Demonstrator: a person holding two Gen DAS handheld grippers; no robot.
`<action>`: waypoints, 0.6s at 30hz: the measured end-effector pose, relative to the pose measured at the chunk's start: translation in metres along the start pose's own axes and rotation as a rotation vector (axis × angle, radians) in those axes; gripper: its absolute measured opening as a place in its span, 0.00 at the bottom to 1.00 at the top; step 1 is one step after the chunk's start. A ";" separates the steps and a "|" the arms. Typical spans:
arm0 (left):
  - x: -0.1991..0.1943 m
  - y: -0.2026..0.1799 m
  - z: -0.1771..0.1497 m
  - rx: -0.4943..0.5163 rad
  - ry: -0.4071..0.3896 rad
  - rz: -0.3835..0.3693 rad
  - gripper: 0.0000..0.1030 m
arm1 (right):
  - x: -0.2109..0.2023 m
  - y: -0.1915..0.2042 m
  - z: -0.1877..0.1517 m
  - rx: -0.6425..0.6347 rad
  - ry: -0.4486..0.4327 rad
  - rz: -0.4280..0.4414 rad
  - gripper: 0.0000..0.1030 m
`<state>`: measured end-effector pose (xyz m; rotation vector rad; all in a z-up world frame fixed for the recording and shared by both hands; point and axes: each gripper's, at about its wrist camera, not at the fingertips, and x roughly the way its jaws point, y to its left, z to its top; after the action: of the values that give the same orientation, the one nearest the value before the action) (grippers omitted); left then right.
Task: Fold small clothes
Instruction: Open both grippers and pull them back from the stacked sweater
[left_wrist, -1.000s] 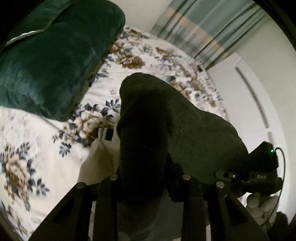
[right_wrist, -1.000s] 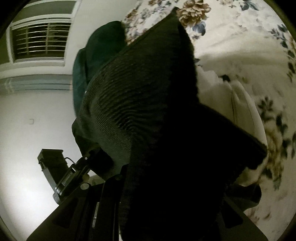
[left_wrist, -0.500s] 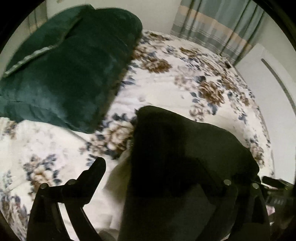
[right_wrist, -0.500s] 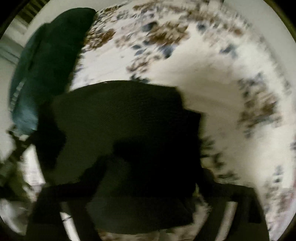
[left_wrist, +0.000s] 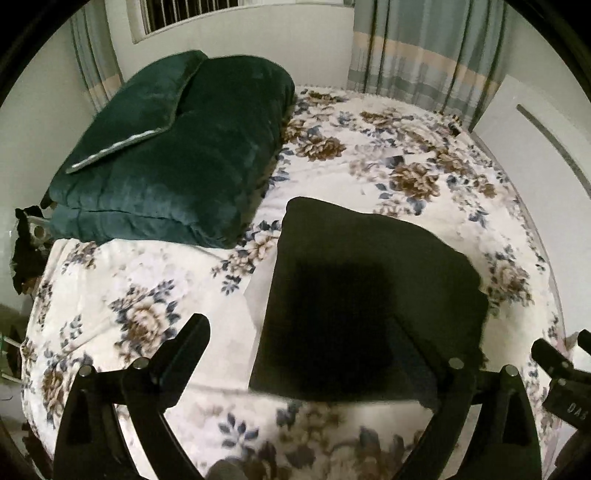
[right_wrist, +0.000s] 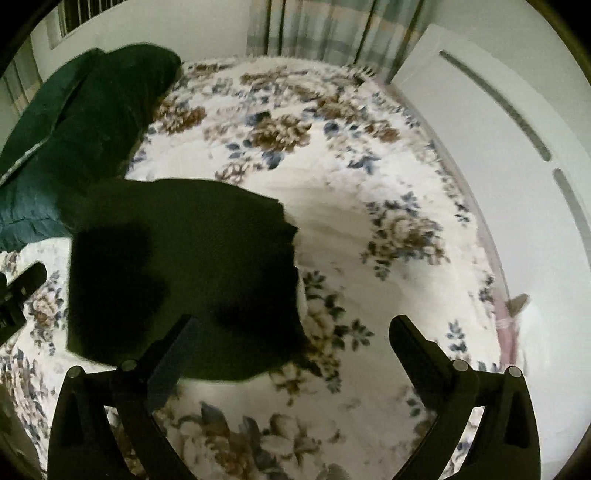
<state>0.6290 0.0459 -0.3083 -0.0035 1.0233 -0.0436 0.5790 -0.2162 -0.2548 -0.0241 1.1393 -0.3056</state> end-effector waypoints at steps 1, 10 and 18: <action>-0.018 -0.001 -0.004 0.004 -0.011 -0.001 0.95 | -0.015 -0.003 -0.004 0.004 -0.014 0.000 1.00; -0.155 -0.007 -0.041 0.029 -0.096 -0.020 0.95 | -0.176 -0.029 -0.057 0.013 -0.153 0.003 1.00; -0.258 -0.012 -0.078 0.042 -0.163 -0.032 0.95 | -0.299 -0.049 -0.116 0.007 -0.271 0.017 1.00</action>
<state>0.4276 0.0451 -0.1283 0.0148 0.8591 -0.0923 0.3500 -0.1723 -0.0293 -0.0479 0.8690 -0.2819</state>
